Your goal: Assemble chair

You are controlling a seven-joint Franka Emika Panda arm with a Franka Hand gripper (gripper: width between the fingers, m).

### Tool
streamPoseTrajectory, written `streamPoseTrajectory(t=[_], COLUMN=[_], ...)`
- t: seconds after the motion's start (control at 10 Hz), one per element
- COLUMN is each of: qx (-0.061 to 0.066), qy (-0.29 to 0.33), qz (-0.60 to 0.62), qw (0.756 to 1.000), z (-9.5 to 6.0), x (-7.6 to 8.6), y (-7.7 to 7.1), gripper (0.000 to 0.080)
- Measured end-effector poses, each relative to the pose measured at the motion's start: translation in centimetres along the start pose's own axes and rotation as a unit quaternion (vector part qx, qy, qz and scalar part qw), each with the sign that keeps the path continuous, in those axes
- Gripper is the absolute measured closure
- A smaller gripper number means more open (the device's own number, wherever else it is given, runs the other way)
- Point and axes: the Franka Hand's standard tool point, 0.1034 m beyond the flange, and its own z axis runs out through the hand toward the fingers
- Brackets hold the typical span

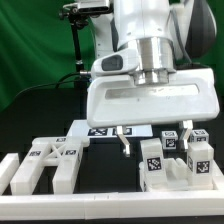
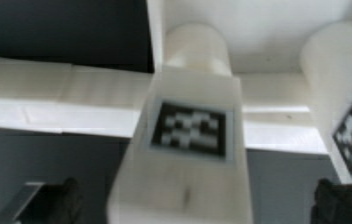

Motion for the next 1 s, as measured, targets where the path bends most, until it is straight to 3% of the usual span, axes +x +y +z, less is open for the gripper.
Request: streamPoseTrajectory(t=[0.1, 0.3, 0.5, 0.8, 1.0], qx=[-0.001, 0.022, 0.034, 0.033, 0.025], qy=[-0.003, -0.098, -0.146, -0.15, -0.152], qz=[0.002, 0.032, 0.034, 0.055, 0.115], qw=[1.0, 0.994, 0.988, 0.987, 0.981], z=[0.3, 1.1, 1.7, 1.9, 1.9], x=[-0.1, -1.5, -0.9, -0.9, -0.9], y=[0.2, -0.6, -0.6, -0.6, -0.7], gripper=[0.015, 0.015, 0.015, 0.0165, 0.0518])
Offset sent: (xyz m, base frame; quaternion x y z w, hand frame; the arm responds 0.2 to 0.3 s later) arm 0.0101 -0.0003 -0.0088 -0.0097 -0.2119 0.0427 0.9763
